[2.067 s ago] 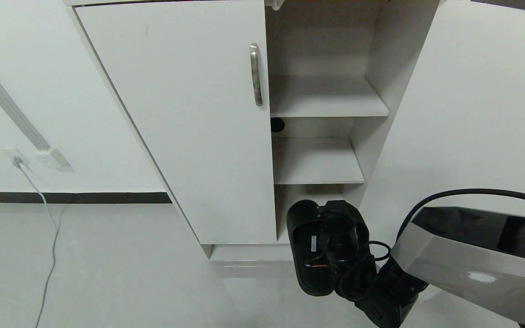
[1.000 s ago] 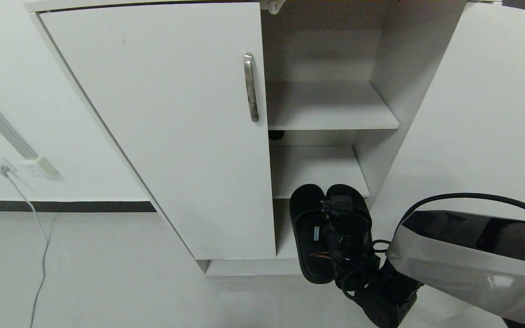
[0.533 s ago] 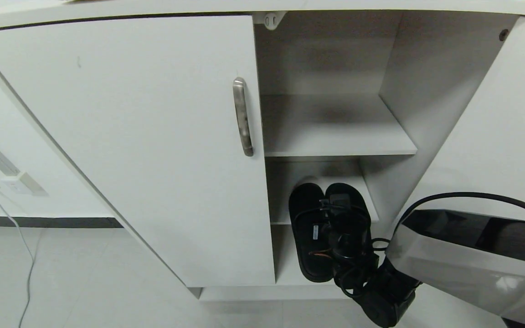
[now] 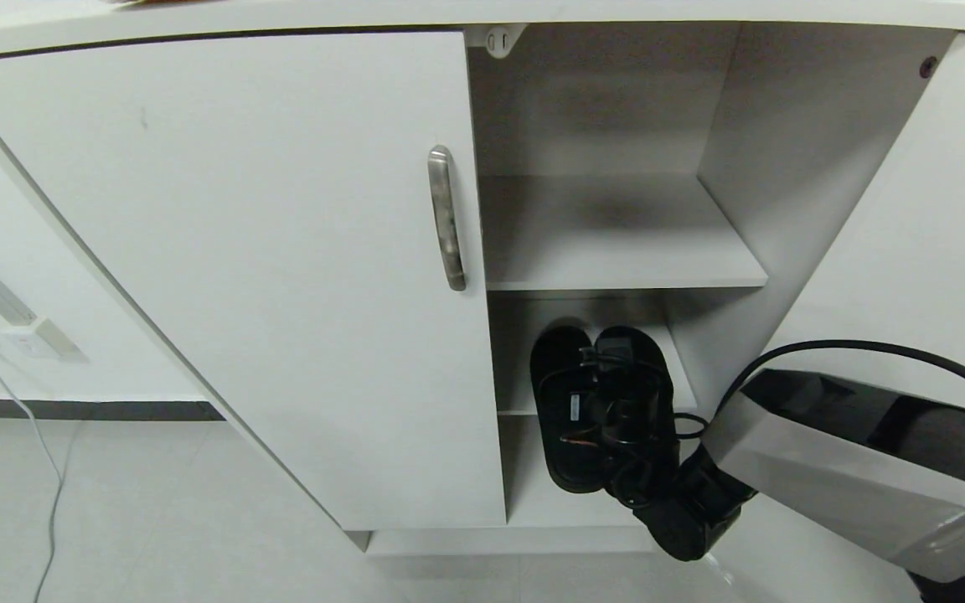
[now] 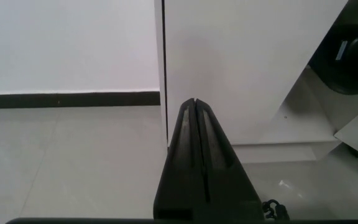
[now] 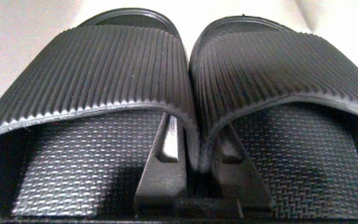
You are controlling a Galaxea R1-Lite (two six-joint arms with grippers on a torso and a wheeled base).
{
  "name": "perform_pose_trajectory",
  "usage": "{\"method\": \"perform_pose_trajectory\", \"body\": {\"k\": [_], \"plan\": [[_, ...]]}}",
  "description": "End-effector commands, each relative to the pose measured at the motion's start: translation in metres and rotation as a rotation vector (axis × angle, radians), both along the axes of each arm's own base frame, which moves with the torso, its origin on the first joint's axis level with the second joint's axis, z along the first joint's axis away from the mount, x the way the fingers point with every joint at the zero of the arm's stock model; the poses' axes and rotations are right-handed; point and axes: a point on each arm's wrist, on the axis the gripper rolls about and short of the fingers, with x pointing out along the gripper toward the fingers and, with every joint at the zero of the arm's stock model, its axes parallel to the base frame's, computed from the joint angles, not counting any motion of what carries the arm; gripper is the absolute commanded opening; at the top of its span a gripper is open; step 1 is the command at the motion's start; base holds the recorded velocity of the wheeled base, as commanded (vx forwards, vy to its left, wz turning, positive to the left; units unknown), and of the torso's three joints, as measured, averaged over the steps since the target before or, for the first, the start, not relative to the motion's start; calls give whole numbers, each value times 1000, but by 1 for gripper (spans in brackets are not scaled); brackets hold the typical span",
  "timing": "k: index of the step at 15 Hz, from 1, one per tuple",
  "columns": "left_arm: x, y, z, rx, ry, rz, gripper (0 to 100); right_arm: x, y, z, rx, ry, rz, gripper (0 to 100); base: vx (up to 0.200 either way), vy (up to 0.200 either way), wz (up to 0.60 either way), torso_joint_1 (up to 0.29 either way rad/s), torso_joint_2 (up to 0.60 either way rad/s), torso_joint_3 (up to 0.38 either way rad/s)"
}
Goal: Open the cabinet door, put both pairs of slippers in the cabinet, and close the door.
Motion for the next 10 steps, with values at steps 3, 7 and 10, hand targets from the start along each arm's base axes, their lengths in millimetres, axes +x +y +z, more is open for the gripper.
{"method": "perform_pose_trajectory", "body": {"k": [3,7,10], "plan": [[0,0,0,1,0,0,0,22,7,2,7,-7,-14,0,0,0,0,0,0,0],[0,0,0,-3,2,3,0,37,16,11,7,-9,-19,0,0,0,0,0,0,0],[0,0,0,-1,2,3,0,45,20,22,9,-9,-22,0,0,0,0,0,0,0]]}}
